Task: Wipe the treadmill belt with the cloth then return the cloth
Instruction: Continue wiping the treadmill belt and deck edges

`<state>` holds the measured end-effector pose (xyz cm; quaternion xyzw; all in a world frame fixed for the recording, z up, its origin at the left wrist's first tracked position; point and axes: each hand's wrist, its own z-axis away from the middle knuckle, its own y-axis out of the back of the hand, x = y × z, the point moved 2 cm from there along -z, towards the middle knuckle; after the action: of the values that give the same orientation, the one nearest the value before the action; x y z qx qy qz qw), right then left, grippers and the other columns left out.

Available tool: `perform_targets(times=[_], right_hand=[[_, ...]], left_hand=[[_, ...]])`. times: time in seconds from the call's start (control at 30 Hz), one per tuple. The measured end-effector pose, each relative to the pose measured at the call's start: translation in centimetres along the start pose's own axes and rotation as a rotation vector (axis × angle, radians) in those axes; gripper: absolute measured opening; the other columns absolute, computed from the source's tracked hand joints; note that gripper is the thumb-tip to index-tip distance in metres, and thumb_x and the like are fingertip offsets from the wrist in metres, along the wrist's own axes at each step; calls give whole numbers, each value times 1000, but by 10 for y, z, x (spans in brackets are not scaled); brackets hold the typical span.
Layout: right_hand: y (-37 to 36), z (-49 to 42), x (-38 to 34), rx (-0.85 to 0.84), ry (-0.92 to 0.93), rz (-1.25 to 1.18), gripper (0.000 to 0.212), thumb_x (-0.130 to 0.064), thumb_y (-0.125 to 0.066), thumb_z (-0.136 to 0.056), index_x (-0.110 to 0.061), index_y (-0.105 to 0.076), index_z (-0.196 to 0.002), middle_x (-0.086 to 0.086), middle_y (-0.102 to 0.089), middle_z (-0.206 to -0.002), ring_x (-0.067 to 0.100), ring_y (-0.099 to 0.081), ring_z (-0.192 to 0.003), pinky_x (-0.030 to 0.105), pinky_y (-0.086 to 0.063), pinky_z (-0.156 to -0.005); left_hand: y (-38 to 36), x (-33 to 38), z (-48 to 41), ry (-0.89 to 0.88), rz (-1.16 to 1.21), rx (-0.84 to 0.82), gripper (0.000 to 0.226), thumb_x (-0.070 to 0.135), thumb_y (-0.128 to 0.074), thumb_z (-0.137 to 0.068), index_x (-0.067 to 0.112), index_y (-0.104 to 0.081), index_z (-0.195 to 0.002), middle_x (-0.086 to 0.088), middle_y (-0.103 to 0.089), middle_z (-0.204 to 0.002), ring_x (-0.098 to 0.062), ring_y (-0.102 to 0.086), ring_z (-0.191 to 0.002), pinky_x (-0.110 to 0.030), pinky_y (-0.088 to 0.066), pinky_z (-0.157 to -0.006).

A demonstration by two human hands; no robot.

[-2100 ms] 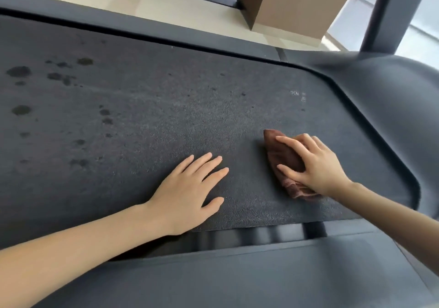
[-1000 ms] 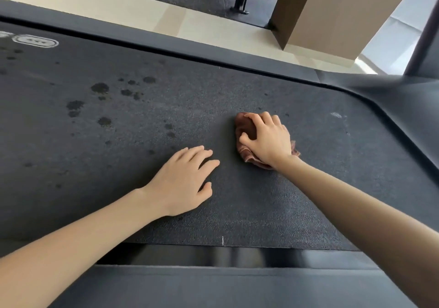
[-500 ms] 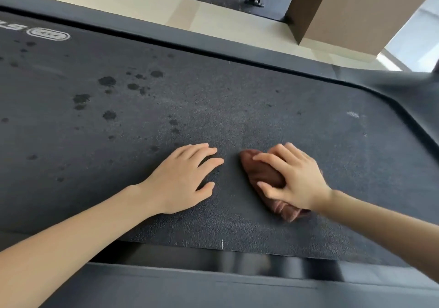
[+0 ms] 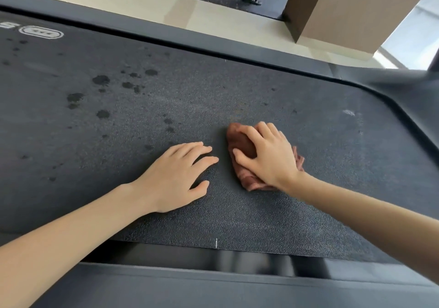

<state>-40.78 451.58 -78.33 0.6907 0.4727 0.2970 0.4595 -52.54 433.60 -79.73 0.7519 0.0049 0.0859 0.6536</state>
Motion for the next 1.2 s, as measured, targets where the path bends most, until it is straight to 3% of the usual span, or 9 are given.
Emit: perform_targets(times=[0.17, 0.33, 0.43, 0.77, 0.87, 1.03, 1.2], right_hand=[[3, -3, 12, -31, 104, -13, 51, -58, -43, -80, -23, -63, -112, 5, -57, -89, 27, -54, -85, 36, -47, -71], [-25, -61, 24, -69, -199, 70, 46, -55, -50, -84, -26, -56, -119, 9, -56, -107, 33, -49, -105, 40, -42, -85], [-28, -64, 17, -57, -224, 83, 46, -54, -49, -86, -23, -55, -120, 11, -56, -109, 34, -48, -105, 41, -40, -88], [19, 27, -10, -70, 162, -49, 49, -53, -46, -80, -19, -65, -110, 4, -57, -87, 26, -52, -79, 33, -46, -67], [13, 2, -7, -90, 145, -18, 52, -56, -44, -80, -19, -65, -110, 6, -58, -90, 29, -55, -83, 35, -47, -67], [-7, -31, -21, -118, -73, 12, 47, -52, -51, -84, -22, -56, -120, 7, -55, -102, 30, -50, -99, 38, -43, -78], [10, 4, -61, -86, 169, -122, 51, -53, -44, -82, -18, -62, -114, 6, -55, -92, 28, -50, -84, 39, -48, -74]], left_hand=[[2, 4, 1, 13, -4, 0, 54, 42, -33, -86, 18, -50, -132, -6, -46, -139, -24, -38, -133, -38, -27, -110], [0, 4, 2, 1, -10, 13, 51, 39, -37, -87, 17, -50, -131, -7, -47, -139, -25, -38, -132, -38, -26, -110], [-1, 2, 2, -18, -11, 9, 51, 40, -41, -89, 19, -45, -135, -6, -42, -143, -23, -32, -136, -37, -22, -111], [1, -2, 1, -28, 0, -35, 54, 44, -34, -95, 23, -30, -144, -1, -22, -153, -17, -11, -142, -31, -6, -115], [9, -3, 12, -28, -10, -26, 52, 43, -36, -95, 21, -34, -142, 1, -28, -151, -15, -14, -142, -31, -5, -116], [28, -25, 62, 80, 4, 11, 50, 40, -44, -93, 18, -43, -138, 2, -37, -146, -14, -23, -140, -27, -8, -115], [40, -43, 118, 226, -8, -10, 54, 45, -40, -91, 19, -43, -138, 5, -36, -147, -11, -22, -140, -25, -10, -114]])
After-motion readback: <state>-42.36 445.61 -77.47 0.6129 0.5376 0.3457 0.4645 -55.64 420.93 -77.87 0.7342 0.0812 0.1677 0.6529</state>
